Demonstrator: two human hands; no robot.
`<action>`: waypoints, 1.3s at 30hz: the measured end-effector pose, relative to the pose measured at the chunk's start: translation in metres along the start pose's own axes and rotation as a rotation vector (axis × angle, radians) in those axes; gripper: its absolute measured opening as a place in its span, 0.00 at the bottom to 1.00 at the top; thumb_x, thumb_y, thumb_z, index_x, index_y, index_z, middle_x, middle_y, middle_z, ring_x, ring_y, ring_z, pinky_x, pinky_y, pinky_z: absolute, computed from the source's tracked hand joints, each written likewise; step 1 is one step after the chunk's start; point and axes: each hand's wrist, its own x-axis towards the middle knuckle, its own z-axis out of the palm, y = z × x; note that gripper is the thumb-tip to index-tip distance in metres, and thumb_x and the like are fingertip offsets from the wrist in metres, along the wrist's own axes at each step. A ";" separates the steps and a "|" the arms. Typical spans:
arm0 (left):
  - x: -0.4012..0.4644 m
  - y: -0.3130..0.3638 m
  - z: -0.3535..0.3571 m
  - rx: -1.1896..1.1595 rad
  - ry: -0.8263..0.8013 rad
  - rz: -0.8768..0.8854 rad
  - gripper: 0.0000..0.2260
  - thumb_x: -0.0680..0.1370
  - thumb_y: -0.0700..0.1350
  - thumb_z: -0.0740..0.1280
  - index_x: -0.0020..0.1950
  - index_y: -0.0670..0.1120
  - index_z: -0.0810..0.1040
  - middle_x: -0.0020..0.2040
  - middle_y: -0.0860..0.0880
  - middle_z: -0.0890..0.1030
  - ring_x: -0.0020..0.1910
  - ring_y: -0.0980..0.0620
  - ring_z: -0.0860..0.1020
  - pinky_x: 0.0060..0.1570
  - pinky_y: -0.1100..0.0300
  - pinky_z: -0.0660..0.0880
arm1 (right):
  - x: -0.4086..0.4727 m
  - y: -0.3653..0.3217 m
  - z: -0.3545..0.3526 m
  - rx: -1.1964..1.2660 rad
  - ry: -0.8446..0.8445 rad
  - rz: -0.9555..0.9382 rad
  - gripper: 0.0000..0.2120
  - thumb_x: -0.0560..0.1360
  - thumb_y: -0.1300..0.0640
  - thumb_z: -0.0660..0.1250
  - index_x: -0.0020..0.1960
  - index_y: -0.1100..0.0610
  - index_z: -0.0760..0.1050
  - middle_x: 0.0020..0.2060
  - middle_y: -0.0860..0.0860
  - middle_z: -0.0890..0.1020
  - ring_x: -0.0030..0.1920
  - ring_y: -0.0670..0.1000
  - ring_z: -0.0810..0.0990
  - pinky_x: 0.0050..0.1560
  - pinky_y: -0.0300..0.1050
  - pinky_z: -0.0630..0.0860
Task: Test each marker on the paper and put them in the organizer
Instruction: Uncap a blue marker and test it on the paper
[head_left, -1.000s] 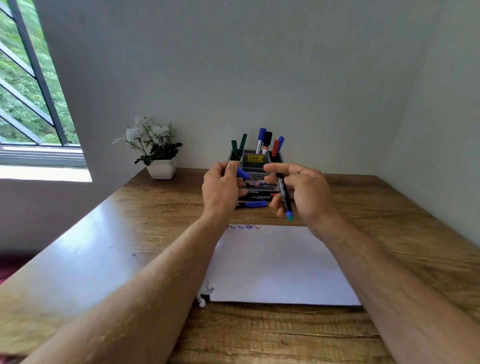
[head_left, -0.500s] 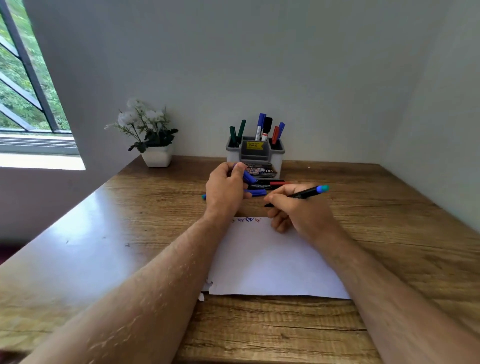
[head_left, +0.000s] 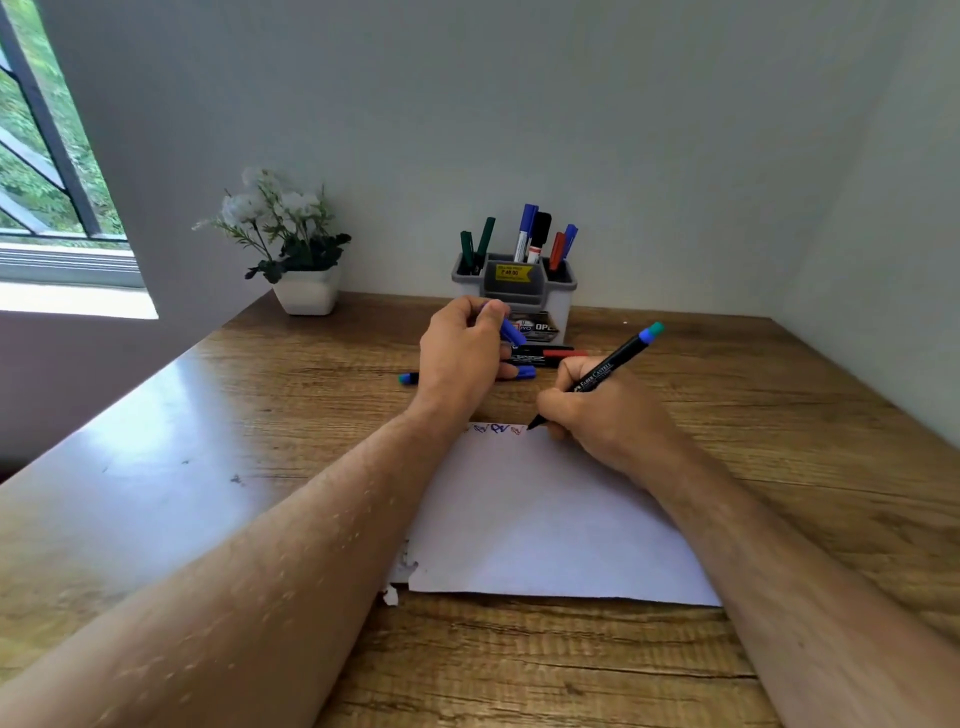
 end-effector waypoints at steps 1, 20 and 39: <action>0.000 -0.001 0.001 0.003 -0.004 0.000 0.06 0.84 0.47 0.63 0.49 0.51 0.79 0.43 0.47 0.83 0.34 0.56 0.79 0.32 0.62 0.80 | 0.000 0.000 0.000 -0.011 -0.001 -0.007 0.09 0.68 0.55 0.69 0.30 0.54 0.74 0.25 0.48 0.81 0.24 0.40 0.73 0.27 0.37 0.67; 0.004 -0.007 -0.001 0.028 0.020 -0.012 0.05 0.83 0.48 0.64 0.51 0.51 0.78 0.43 0.48 0.82 0.29 0.59 0.79 0.31 0.63 0.80 | 0.001 0.000 0.003 -0.004 0.028 -0.032 0.12 0.68 0.58 0.69 0.29 0.54 0.70 0.26 0.53 0.80 0.26 0.45 0.75 0.28 0.39 0.70; 0.003 -0.007 -0.002 0.029 0.002 -0.035 0.08 0.83 0.47 0.64 0.58 0.47 0.79 0.45 0.46 0.83 0.31 0.57 0.80 0.33 0.63 0.80 | 0.002 0.005 0.006 0.012 0.092 -0.079 0.14 0.69 0.60 0.70 0.29 0.54 0.68 0.24 0.50 0.75 0.22 0.42 0.69 0.20 0.32 0.64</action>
